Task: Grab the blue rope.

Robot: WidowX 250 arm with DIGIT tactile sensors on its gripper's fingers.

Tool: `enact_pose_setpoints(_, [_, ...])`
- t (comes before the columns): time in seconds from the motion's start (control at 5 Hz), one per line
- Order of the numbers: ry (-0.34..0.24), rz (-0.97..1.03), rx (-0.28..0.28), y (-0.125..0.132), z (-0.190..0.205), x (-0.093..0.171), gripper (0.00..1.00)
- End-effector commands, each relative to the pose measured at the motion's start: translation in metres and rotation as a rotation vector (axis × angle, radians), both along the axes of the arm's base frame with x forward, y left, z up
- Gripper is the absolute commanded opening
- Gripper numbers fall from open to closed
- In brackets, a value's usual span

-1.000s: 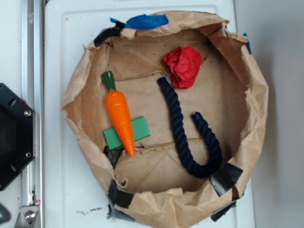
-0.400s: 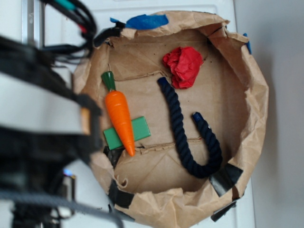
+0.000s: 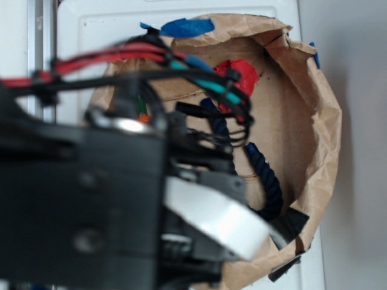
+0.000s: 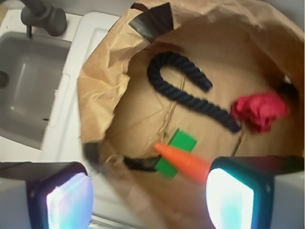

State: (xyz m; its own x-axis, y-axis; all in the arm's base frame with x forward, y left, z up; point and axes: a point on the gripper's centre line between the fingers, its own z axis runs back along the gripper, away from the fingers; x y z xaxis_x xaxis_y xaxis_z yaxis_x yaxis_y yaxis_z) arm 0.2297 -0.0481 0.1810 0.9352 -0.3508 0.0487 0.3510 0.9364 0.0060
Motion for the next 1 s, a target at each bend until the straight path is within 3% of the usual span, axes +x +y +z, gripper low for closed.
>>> enact_pose_setpoints(0.0, [-0.041,-0.020,-0.008,-0.007,0.009,0.001,1.00])
enact_pose_setpoints(0.2, [-0.041,-0.020,-0.008,-0.007,0.009,0.001,1.00])
enact_pose_setpoints(0.4, [-0.039,-0.032,0.032,0.011,-0.028,0.015,1.00])
enact_pose_setpoints(0.6, [-0.055,-0.071,0.038,0.021,-0.046,0.017,1.00])
enact_pose_setpoints(0.8, [-0.074,-0.071,0.005,0.032,-0.045,0.014,1.00])
